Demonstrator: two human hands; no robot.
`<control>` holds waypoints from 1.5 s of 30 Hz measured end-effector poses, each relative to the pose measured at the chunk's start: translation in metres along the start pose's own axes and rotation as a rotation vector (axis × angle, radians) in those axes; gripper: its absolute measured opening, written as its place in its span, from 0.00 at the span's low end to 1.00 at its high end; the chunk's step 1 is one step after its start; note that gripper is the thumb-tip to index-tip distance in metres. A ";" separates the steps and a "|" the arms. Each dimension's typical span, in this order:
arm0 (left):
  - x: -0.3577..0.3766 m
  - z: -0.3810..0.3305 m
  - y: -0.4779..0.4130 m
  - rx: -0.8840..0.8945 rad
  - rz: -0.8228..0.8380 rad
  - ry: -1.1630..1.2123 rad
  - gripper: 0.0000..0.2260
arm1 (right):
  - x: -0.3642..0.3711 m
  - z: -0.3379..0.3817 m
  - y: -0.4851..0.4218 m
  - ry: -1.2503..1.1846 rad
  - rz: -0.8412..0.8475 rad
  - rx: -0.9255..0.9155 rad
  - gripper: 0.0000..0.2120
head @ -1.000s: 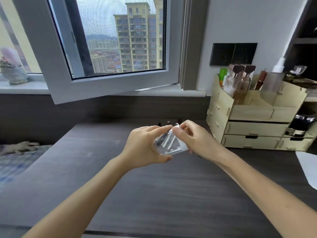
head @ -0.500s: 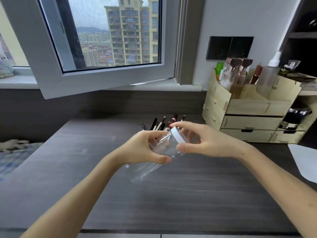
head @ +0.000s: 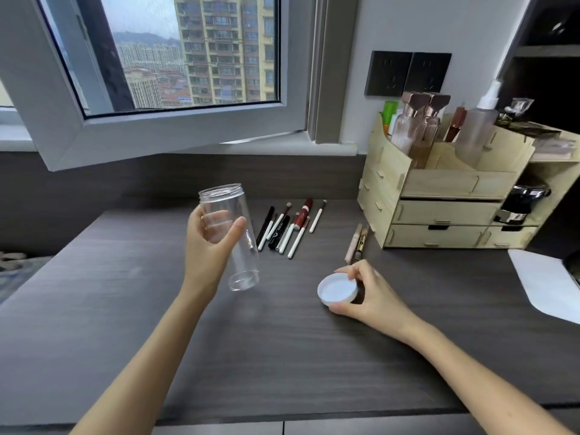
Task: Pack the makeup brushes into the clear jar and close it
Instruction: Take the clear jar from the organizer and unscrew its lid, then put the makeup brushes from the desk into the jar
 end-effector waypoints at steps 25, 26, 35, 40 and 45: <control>-0.006 -0.015 0.012 0.394 -0.053 -0.189 0.36 | -0.025 -0.069 -0.104 0.193 -0.219 0.599 0.10; -0.006 -0.017 0.013 0.412 -0.055 -0.202 0.37 | -0.030 -0.061 -0.103 0.126 -0.254 0.594 0.12; 0.009 -0.033 0.027 0.646 0.019 -0.339 0.38 | -0.043 0.146 -0.066 -0.895 -0.242 0.002 0.04; 0.006 -0.035 0.028 0.726 0.021 -0.429 0.35 | -0.006 0.162 -0.049 -0.316 -0.291 -0.118 0.02; 0.008 -0.045 0.033 0.879 0.026 -0.483 0.28 | 0.023 0.132 -0.053 -0.167 -0.112 0.047 0.07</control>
Point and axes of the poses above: each hand's wrist, its own y-axis away from the middle knuckle, its own x-axis out of the palm, z = x × y, the point moved 9 cm from there along -y, towards the middle knuckle, and after that the axes turned 13 degrees about -z, right-handed, at the moved point
